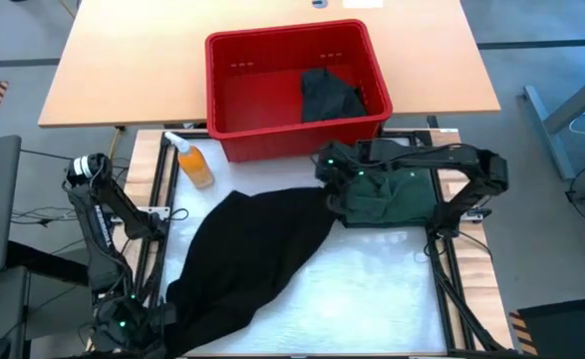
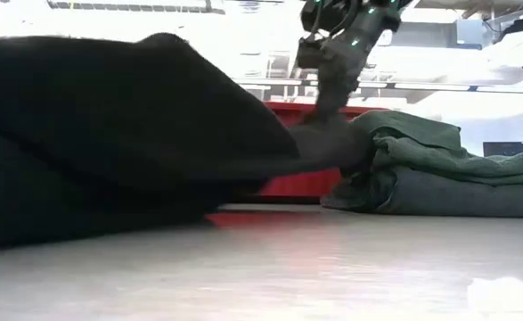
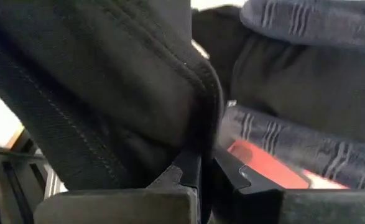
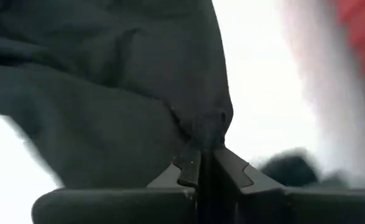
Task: Fold laundry
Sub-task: Fold the black shirt
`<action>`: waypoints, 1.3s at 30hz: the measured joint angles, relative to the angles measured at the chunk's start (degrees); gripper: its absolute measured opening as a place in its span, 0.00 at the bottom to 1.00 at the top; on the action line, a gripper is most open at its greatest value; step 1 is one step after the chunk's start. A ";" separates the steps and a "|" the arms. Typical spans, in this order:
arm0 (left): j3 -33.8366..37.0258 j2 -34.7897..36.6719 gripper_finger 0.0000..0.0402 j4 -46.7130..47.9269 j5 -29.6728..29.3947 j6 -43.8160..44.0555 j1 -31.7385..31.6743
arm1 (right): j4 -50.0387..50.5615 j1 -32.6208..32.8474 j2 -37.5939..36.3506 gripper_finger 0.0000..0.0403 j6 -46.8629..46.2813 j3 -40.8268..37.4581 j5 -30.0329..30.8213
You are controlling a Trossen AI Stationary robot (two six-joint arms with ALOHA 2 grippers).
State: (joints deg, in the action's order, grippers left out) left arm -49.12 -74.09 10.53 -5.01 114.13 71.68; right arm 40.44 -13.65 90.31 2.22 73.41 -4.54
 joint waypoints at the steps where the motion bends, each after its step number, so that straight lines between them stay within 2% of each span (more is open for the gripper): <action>1: -0.05 0.02 0.00 0.53 -1.16 0.92 0.90 | 2.24 0.15 -0.94 0.12 -2.00 0.00 -1.30; 6: -0.22 0.15 0.00 2.57 -5.94 1.86 3.30 | 12.33 4.31 -2.17 0.14 -10.52 0.02 -11.80; 10: -0.20 0.10 0.00 3.37 -5.08 0.54 3.21 | 13.57 10.74 -1.05 0.15 -8.92 0.00 -13.00; 13: -0.18 0.07 0.00 3.68 -4.70 0.58 3.39 | 11.84 14.25 -0.88 0.15 -3.41 -0.04 -12.27; 19: -0.13 0.02 0.00 3.84 -4.39 -0.79 3.53 | 10.08 15.49 -2.92 0.15 8.63 -0.04 -1.63; 24: -0.08 0.00 0.00 3.85 -4.81 -0.74 3.54 | 8.31 13.90 -2.94 0.17 14.77 -0.04 -1.05; 28: 0.00 -0.02 0.00 3.42 -4.82 -0.84 3.54 | 8.14 12.63 -2.94 0.28 16.30 -0.04 -0.29; 31: 0.04 -0.02 0.00 3.16 -4.78 -1.01 3.54 | 7.89 11.94 -2.94 0.40 18.61 -0.04 1.94; 35: 0.04 -0.04 0.00 3.01 -4.77 -1.40 3.54 | 5.79 11.23 -2.94 0.57 24.19 -0.04 1.79; 39: 0.04 -0.04 0.00 2.96 -4.77 -1.41 3.56 | 7.81 9.86 -2.07 0.62 25.69 0.04 0.29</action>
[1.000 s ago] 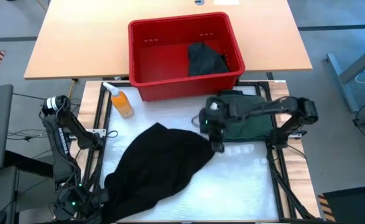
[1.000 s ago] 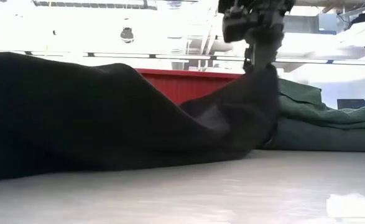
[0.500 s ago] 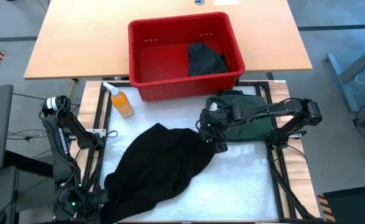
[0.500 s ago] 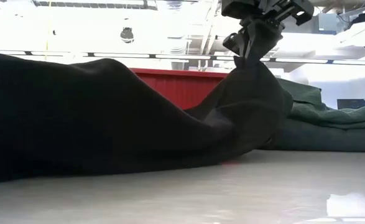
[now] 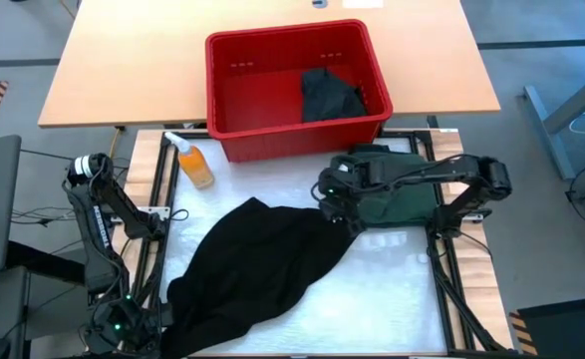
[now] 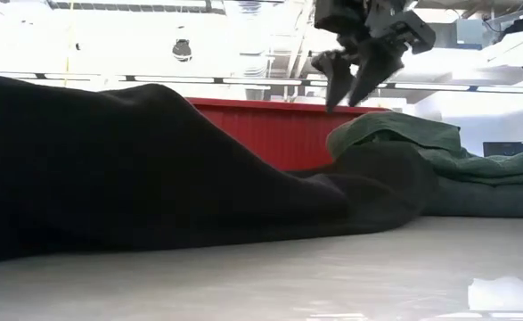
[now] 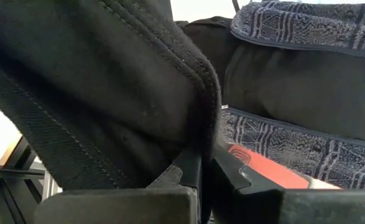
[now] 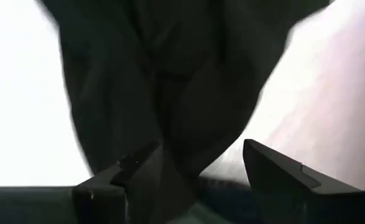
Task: Fold laundry
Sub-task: Fold the black shirt
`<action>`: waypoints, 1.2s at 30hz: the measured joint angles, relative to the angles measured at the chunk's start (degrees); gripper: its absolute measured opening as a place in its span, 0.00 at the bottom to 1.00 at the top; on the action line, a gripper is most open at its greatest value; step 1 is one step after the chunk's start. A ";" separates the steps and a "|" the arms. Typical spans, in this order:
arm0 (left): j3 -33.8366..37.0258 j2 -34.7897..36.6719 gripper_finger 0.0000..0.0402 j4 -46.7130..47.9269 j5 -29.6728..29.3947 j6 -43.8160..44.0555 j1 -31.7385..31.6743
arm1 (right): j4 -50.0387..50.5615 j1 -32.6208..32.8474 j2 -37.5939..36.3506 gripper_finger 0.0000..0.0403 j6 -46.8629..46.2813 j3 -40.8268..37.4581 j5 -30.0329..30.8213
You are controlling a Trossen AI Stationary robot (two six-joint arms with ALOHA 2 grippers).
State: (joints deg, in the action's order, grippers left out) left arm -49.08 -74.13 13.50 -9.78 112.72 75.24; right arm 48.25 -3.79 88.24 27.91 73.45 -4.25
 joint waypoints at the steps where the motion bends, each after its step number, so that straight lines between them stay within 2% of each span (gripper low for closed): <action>1: 0.00 0.00 0.00 0.00 0.02 -0.02 0.00 | 1.71 -0.65 0.39 0.63 0.74 -0.02 -0.85; 6: 0.00 -0.02 0.00 -0.11 -0.02 -0.79 0.04 | 3.68 -3.70 5.93 0.59 3.61 -0.04 -5.13; 12: 0.02 -0.02 0.00 -0.37 -1.12 -0.25 0.08 | 8.39 -3.87 9.57 0.53 3.20 -0.04 -6.77; 20: 0.02 -0.02 0.00 0.18 -1.22 -0.23 0.09 | 10.95 -2.93 8.25 0.44 3.03 -0.06 -7.79; 36: 0.00 -0.02 0.00 1.22 -1.68 0.33 0.09 | 11.57 -2.98 6.07 0.11 0.46 -0.06 -7.23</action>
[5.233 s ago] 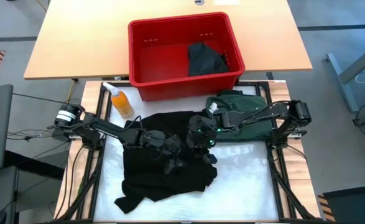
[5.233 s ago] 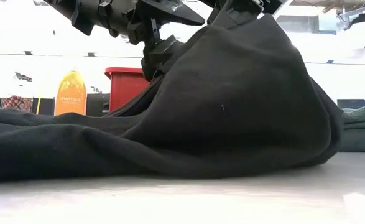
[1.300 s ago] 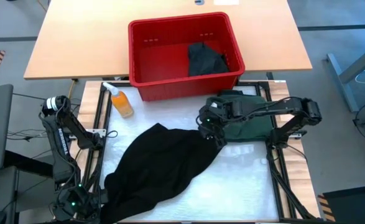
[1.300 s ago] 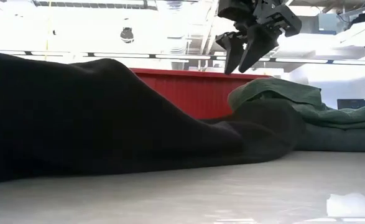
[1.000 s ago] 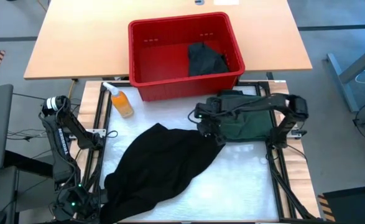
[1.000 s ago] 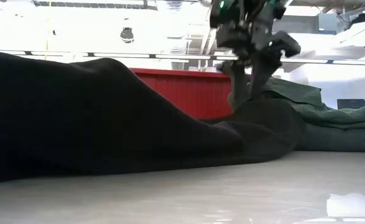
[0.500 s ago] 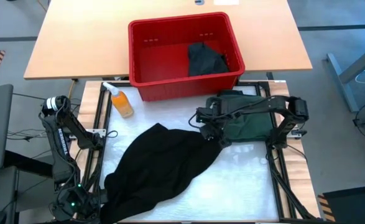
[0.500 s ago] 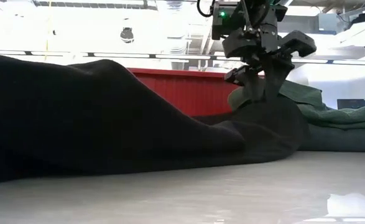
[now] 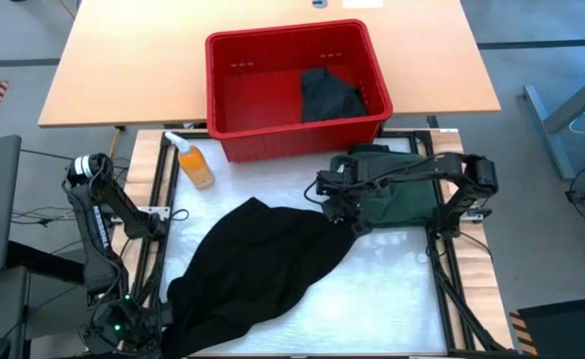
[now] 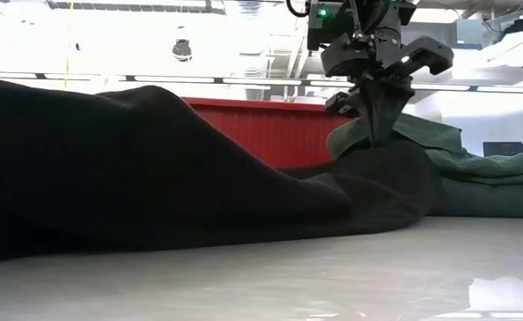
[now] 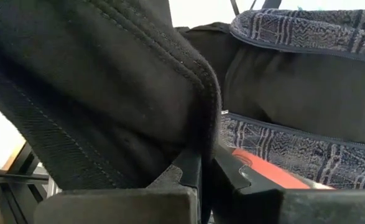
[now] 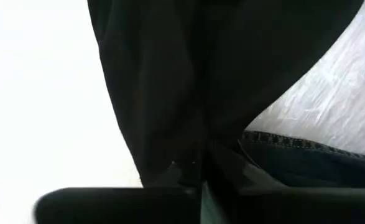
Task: Fold laundry
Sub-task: Fold the black shirt
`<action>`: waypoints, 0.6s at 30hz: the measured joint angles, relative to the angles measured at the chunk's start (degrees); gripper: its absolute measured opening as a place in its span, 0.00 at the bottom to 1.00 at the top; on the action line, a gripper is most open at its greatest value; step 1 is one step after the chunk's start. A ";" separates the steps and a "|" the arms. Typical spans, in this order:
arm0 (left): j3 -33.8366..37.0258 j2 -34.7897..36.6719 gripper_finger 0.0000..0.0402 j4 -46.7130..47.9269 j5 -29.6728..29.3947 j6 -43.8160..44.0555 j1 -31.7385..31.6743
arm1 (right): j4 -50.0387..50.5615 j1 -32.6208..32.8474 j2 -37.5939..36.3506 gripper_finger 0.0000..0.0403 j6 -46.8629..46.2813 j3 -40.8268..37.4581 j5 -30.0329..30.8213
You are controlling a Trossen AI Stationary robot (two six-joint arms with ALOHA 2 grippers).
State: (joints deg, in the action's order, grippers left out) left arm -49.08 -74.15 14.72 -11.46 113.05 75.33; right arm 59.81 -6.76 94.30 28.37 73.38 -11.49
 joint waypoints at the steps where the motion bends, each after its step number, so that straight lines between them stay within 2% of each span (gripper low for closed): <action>1: 0.00 0.00 0.00 0.00 -0.13 0.03 0.00 | 0.05 0.00 0.00 0.09 -0.01 0.00 0.01; 3: 0.00 0.00 0.00 -0.09 -1.25 0.18 0.00 | 1.11 0.00 0.00 0.04 0.02 0.08 0.00; 6: 0.02 0.51 0.00 -1.68 -3.69 0.02 -0.94 | 4.68 0.11 0.00 0.04 -0.26 0.93 -0.08; 8: 0.29 1.61 0.00 -2.96 -6.00 -3.75 -2.48 | 7.44 0.48 -0.30 0.04 -0.78 1.90 -0.28; 13: 0.11 7.11 0.00 -7.65 -18.79 -20.34 -6.47 | 10.20 1.94 -5.63 0.04 -1.65 3.61 -3.81; 15: 0.13 10.16 0.00 -9.35 -25.16 -29.11 -7.39 | 8.79 2.23 -9.42 0.04 -3.19 3.76 -6.87; 18: 0.11 15.67 0.00 -16.67 -33.73 -46.18 -8.21 | 4.80 2.27 -16.55 0.04 -6.41 3.76 -9.51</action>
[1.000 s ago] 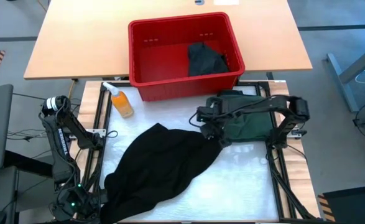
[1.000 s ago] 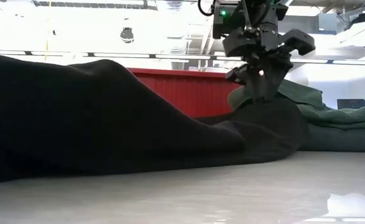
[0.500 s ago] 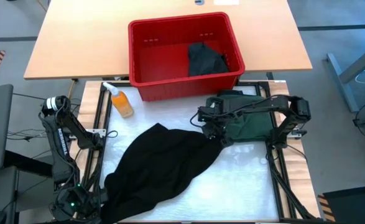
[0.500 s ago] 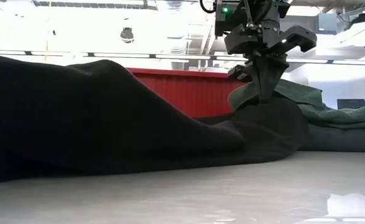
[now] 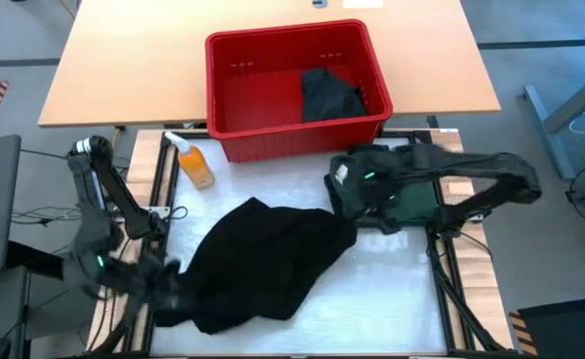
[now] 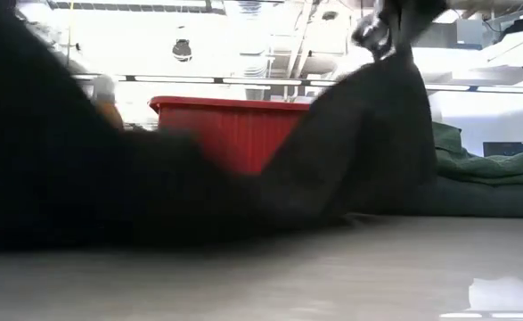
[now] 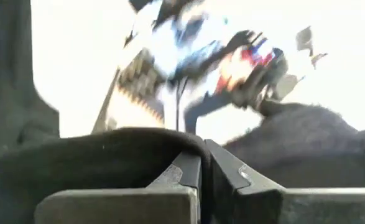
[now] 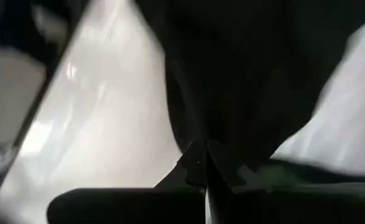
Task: Fold laundry
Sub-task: Fold the black shirt
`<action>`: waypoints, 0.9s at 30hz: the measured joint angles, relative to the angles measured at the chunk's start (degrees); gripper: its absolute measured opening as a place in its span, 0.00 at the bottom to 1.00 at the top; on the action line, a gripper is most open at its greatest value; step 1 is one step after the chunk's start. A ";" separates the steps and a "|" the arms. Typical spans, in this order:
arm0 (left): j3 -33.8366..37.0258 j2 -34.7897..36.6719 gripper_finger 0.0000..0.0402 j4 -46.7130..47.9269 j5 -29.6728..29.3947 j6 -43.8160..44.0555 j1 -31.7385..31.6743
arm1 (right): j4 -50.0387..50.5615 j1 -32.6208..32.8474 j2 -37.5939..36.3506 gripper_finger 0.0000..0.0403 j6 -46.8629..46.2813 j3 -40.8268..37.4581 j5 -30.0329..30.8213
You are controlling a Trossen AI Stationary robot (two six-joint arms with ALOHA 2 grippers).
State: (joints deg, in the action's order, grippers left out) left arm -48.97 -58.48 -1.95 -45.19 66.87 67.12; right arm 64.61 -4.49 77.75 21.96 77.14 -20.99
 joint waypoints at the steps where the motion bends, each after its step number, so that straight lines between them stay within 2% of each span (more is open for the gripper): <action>1: 0.00 1.76 0.00 -2.75 -2.50 -6.85 -0.16 | -1.84 -0.04 -2.72 0.04 -1.13 0.00 -0.03; 5: 0.00 8.54 0.00 -16.55 -9.33 -36.46 -0.17 | -11.37 -1.77 -13.41 0.04 -4.86 0.04 1.56; 8: -0.07 13.00 0.00 -27.23 -10.87 -57.32 -0.17 | -18.90 -4.60 -20.50 0.04 -7.37 0.06 7.42; 11: -0.07 17.14 0.00 -34.59 -11.81 -73.61 -0.21 | -25.84 -8.48 -25.92 0.04 -7.19 0.07 13.48; 13: -0.07 20.07 0.00 -38.12 -13.34 -81.95 -0.22 | -31.46 -11.69 -27.67 0.04 -7.12 0.07 14.64; 16: -1.23 24.27 0.00 -41.21 -12.72 -91.49 -0.23 | -41.16 -16.79 -28.11 0.04 -7.60 0.17 14.84; 19: -5.75 25.79 0.00 -41.00 -10.32 -101.46 -0.25 | -50.06 -21.45 -26.21 0.04 -10.99 0.29 14.77; 21: -9.74 25.62 0.00 -38.07 -8.91 -106.87 -0.23 | -52.45 -23.81 -24.41 0.04 -13.99 1.77 14.83; 24: -16.97 25.36 0.00 -26.39 -6.84 -107.47 -0.23 | -49.83 -25.93 -22.24 0.04 -17.71 5.52 12.80; 27: -23.93 23.80 0.00 -10.48 -6.21 -99.49 -0.25 | -42.41 -25.21 -22.15 0.04 -19.21 9.60 7.44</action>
State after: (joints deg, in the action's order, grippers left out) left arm -72.90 -34.68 -12.42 -51.40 -32.63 66.88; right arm 22.20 -29.70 55.60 2.75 86.74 -13.55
